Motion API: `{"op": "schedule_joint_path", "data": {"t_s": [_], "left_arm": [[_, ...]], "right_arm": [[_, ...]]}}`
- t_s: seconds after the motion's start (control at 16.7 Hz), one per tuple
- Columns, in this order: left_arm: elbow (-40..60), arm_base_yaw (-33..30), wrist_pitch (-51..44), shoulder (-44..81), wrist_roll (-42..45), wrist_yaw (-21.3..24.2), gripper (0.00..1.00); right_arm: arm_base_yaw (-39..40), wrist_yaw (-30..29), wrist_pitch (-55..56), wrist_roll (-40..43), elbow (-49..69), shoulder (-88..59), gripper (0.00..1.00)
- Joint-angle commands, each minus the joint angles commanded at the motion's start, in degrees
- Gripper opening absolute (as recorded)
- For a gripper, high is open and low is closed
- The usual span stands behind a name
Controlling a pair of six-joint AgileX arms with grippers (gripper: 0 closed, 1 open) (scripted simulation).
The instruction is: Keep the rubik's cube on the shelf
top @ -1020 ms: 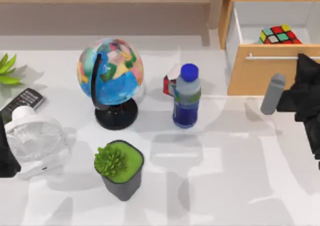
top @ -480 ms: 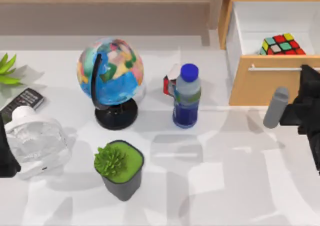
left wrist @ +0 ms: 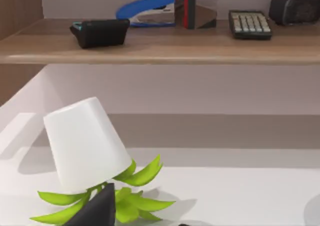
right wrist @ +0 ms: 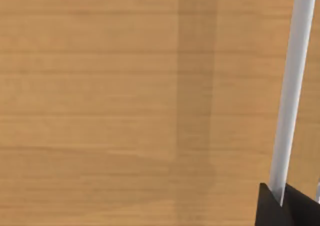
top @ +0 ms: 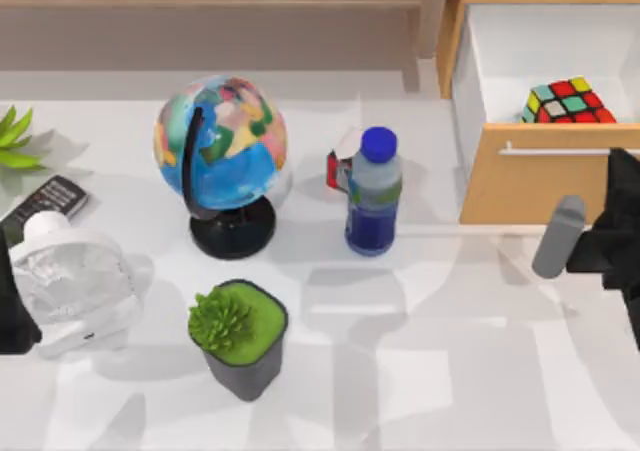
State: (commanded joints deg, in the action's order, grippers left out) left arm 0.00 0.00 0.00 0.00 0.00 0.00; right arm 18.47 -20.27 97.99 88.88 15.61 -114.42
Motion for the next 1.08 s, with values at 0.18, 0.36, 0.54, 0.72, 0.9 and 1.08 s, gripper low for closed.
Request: {"op": "schedule_joint_path", "data": {"t_s": [0.18, 0.36, 0.54, 0.72, 0.9, 1.08], "left_arm": [[0.0, 0.0, 0.0, 0.0, 0.0, 0.0, 1.00], [0.0, 0.0, 0.0, 0.0, 0.0, 0.0, 1.00], [0.0, 0.0, 0.0, 0.0, 0.0, 0.0, 1.00], [0.0, 0.0, 0.0, 0.0, 0.0, 0.0, 1.00], [0.0, 0.0, 0.0, 0.0, 0.0, 0.0, 1.00], [0.0, 0.0, 0.0, 0.0, 0.0, 0.0, 1.00]], "right_arm": [[0.0, 0.0, 0.0, 0.0, 0.0, 0.0, 0.00], [0.0, 0.0, 0.0, 0.0, 0.0, 0.0, 0.23], [0.0, 0.0, 0.0, 0.0, 0.0, 0.0, 0.45], [0.0, 0.0, 0.0, 0.0, 0.0, 0.0, 0.68], [0.0, 0.0, 0.0, 0.0, 0.0, 0.0, 0.90], [0.0, 0.0, 0.0, 0.0, 0.0, 0.0, 1.00]]}}
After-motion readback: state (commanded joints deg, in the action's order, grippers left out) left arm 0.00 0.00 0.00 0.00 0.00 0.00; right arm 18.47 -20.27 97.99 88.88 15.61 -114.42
